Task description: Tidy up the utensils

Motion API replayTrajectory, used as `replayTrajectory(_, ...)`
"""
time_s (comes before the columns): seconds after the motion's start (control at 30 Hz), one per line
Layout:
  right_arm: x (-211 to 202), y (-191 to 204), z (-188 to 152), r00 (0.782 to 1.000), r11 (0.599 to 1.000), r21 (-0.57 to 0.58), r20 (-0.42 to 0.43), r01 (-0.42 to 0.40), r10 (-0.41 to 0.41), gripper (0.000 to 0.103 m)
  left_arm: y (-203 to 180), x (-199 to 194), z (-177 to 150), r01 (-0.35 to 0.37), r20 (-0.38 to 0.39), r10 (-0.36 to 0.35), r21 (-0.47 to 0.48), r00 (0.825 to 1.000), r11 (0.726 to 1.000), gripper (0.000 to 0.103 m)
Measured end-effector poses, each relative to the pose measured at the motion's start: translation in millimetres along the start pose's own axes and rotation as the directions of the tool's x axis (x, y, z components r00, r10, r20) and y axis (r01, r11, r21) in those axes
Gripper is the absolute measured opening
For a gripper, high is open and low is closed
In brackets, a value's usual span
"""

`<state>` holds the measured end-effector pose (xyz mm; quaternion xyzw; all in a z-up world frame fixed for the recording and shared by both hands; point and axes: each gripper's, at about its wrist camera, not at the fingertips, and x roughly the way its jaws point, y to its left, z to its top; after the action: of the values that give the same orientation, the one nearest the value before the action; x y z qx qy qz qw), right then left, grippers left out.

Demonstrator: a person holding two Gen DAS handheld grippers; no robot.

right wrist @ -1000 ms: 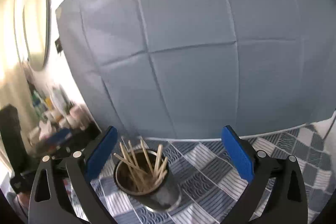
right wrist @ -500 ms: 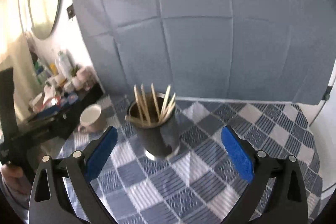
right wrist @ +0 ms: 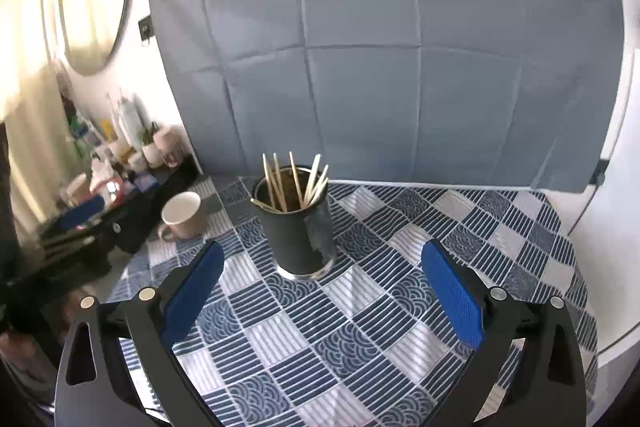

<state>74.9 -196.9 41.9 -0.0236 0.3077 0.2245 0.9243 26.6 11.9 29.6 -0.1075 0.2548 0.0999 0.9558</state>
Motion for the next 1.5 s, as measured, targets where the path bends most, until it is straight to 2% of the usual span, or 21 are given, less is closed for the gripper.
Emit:
replayTrajectory(0.2, -9, -6, -16, 1.000, 0.999, 0.044, -0.004, 0.014, -0.014, 0.095, -5, -8, -17, -0.004, -0.075, 0.002, -0.033, 0.997, 0.999, 0.097)
replayTrajectory(0.33, -8, -6, -22, 1.000, 0.999, 0.049, -0.013, 0.011, -0.010, 0.095, -10, -15, -21, -0.036, -0.057, 0.037, 0.010, 0.998, 0.999, 0.097)
replayTrajectory(0.6, -3, -5, -31, 0.998, 0.997, 0.070, -0.057, 0.035, -0.031, 0.095, -19, -21, -28, -0.037, -0.069, 0.040, 0.048, 0.997, 0.998, 0.097)
replayTrajectory(1.0, -4, 0, -31, 0.998, 0.998, 0.057, -0.057, 0.025, -0.021, 0.095, -9, -21, -28, -0.045, -0.068, 0.045, -0.004, 0.997, 0.999, 0.097)
replayTrajectory(1.5, -1, 2, -32, 0.998, 0.998, 0.056, -0.065, 0.023, -0.019, 0.095, -18, -22, -29, -0.027, -0.060, 0.030, 0.038, 0.998, 0.999, 0.097)
